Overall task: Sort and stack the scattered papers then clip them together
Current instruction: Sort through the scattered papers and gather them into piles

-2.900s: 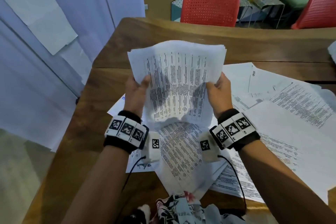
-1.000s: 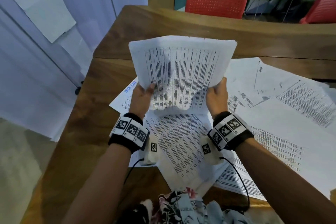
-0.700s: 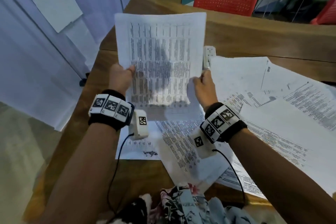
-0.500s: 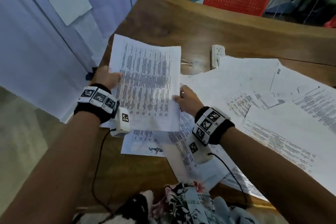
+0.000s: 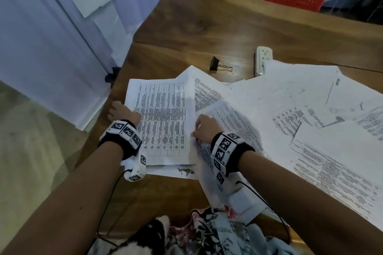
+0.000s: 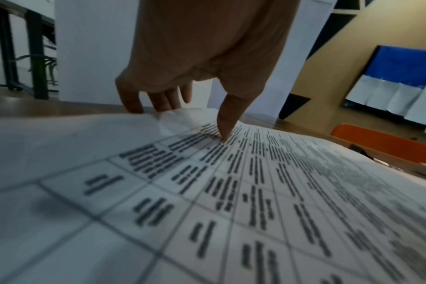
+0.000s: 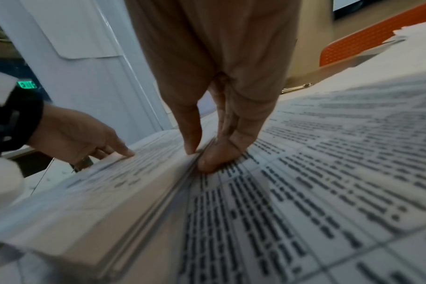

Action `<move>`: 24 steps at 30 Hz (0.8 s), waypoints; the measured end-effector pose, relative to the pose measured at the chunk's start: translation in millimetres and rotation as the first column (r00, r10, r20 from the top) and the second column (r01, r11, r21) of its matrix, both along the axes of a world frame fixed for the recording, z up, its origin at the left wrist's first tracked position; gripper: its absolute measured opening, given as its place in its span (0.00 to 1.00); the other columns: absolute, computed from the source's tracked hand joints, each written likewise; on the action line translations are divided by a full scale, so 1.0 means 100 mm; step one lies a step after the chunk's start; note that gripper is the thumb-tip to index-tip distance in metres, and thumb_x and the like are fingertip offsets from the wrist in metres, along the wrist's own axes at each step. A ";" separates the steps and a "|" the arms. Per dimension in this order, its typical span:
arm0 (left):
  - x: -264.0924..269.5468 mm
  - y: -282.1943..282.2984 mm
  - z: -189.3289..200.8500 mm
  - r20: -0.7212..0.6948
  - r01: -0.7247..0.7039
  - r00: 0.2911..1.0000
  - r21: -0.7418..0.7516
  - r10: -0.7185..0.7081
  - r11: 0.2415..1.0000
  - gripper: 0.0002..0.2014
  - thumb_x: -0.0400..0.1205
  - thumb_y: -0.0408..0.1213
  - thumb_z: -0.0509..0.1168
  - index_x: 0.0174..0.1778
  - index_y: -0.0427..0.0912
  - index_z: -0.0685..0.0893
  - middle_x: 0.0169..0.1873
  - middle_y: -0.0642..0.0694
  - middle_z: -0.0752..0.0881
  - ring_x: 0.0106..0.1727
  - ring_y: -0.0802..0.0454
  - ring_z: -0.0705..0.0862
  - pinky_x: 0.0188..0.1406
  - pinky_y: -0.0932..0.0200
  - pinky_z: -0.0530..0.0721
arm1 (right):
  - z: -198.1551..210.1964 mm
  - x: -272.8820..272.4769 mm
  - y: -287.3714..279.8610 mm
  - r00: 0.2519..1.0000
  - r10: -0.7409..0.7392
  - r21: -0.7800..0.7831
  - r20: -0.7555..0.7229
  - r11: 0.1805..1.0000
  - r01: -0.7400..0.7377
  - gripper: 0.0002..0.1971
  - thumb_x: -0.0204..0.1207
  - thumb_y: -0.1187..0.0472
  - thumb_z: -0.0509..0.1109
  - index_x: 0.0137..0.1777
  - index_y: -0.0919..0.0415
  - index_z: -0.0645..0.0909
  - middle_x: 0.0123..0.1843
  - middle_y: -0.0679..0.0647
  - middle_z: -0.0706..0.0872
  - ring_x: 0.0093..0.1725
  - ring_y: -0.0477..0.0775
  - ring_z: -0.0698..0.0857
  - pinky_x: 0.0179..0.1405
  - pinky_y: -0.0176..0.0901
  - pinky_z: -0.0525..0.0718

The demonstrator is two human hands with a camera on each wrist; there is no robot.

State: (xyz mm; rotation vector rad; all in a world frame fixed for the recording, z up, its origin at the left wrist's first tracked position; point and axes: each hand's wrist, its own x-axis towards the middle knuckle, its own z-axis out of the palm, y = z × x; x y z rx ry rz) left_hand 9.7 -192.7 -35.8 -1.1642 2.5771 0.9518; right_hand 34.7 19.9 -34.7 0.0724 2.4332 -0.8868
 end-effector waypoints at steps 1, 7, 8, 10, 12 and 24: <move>0.01 0.05 0.01 -0.004 0.003 1.000 -0.032 -0.003 0.999 0.37 0.74 0.27 0.69 0.77 0.35 0.58 0.76 0.31 0.62 0.78 0.35 0.60 0.76 0.45 0.62 | 0.00 0.00 0.03 0.999 -0.034 0.007 -0.021 0.999 0.034 0.10 0.75 0.66 0.68 0.47 0.63 0.68 0.52 0.64 0.81 0.47 0.61 0.83 0.43 0.49 0.84; -0.05 0.49 0.11 0.012 0.191 0.982 -0.046 -0.190 0.981 0.37 0.73 0.31 0.70 0.76 0.43 0.59 0.75 0.35 0.57 0.76 0.35 0.58 0.75 0.38 0.64 | -0.01 0.01 0.52 0.957 -0.257 0.250 -0.137 0.926 0.284 0.28 0.71 0.55 0.69 0.69 0.65 0.67 0.68 0.62 0.71 0.68 0.63 0.71 0.63 0.53 0.74; -0.05 0.62 0.11 0.018 0.248 0.969 -0.020 -0.248 0.968 0.37 0.73 0.33 0.70 0.76 0.43 0.59 0.75 0.35 0.57 0.76 0.36 0.58 0.75 0.38 0.64 | 0.00 0.02 0.63 0.939 -0.307 0.344 -0.153 0.875 0.342 0.32 0.70 0.52 0.70 0.71 0.64 0.65 0.70 0.62 0.68 0.70 0.64 0.68 0.67 0.59 0.70; -0.03 0.90 0.10 0.031 0.365 0.931 0.010 -0.365 0.931 0.38 0.74 0.38 0.70 0.77 0.44 0.58 0.77 0.35 0.56 0.78 0.35 0.56 0.75 0.37 0.62 | 0.04 0.07 0.80 0.893 -0.432 0.419 -0.126 0.793 0.443 0.37 0.68 0.49 0.71 0.72 0.65 0.62 0.72 0.65 0.66 0.71 0.66 0.66 0.69 0.62 0.67; 0.01 1.12 0.07 0.087 0.449 0.889 0.032 -0.450 0.893 0.42 0.74 0.44 0.71 0.79 0.45 0.54 0.80 0.35 0.50 0.81 0.34 0.51 0.77 0.36 0.57 | 0.04 0.11 0.92 0.869 -0.487 0.397 -0.082 0.784 0.477 0.39 0.67 0.48 0.73 0.71 0.66 0.61 0.71 0.67 0.66 0.69 0.68 0.69 0.68 0.60 0.69; -0.03 1.35 0.09 0.231 0.480 0.849 0.035 -0.475 0.876 0.42 0.75 0.44 0.68 0.80 0.45 0.50 0.78 0.32 0.53 0.79 0.28 0.52 0.74 0.33 0.63 | 0.35 -0.22 0.92 0.926 -0.144 0.376 -0.349 0.884 0.279 0.10 0.76 0.63 0.63 0.57 0.59 0.78 0.57 0.59 0.86 0.59 0.61 0.82 0.59 0.48 0.71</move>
